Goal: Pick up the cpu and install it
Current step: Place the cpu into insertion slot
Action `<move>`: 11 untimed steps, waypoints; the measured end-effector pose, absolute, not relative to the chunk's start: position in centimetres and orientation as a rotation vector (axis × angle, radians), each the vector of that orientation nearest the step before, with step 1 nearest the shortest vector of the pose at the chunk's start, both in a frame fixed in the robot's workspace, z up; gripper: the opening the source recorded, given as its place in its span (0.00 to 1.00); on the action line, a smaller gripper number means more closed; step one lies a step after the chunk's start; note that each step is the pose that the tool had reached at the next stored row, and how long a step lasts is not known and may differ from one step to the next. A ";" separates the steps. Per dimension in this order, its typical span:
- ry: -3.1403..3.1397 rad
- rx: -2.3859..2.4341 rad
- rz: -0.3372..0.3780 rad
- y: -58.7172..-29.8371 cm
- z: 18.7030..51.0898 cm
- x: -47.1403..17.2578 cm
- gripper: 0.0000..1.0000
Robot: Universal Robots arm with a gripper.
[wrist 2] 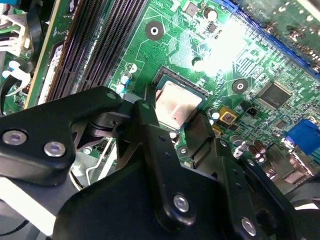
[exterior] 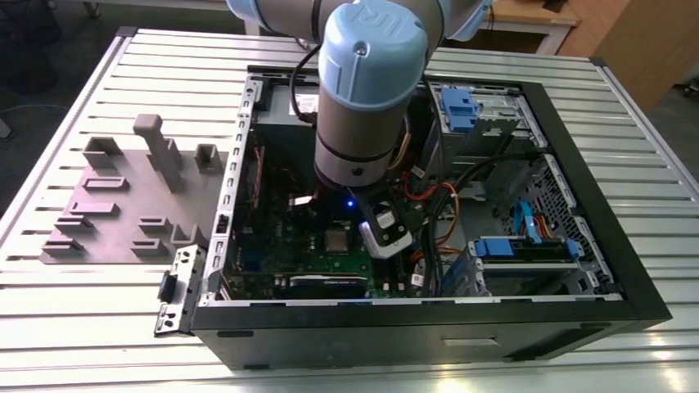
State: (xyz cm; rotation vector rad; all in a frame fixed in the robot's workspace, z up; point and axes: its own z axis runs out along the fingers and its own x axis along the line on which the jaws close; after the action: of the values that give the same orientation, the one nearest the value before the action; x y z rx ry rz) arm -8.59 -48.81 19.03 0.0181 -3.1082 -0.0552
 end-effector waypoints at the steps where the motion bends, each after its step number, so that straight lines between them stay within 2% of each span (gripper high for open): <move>1: -3.107 0.018 -0.052 -48.8 19.2 -8.6 0.47; 11: -3.108 -0.009 -0.053 -48.8 19.3 -8.5 0.47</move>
State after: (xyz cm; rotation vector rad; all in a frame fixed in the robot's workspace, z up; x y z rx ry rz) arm -8.48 -48.84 19.27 -0.0091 -3.1078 -0.0529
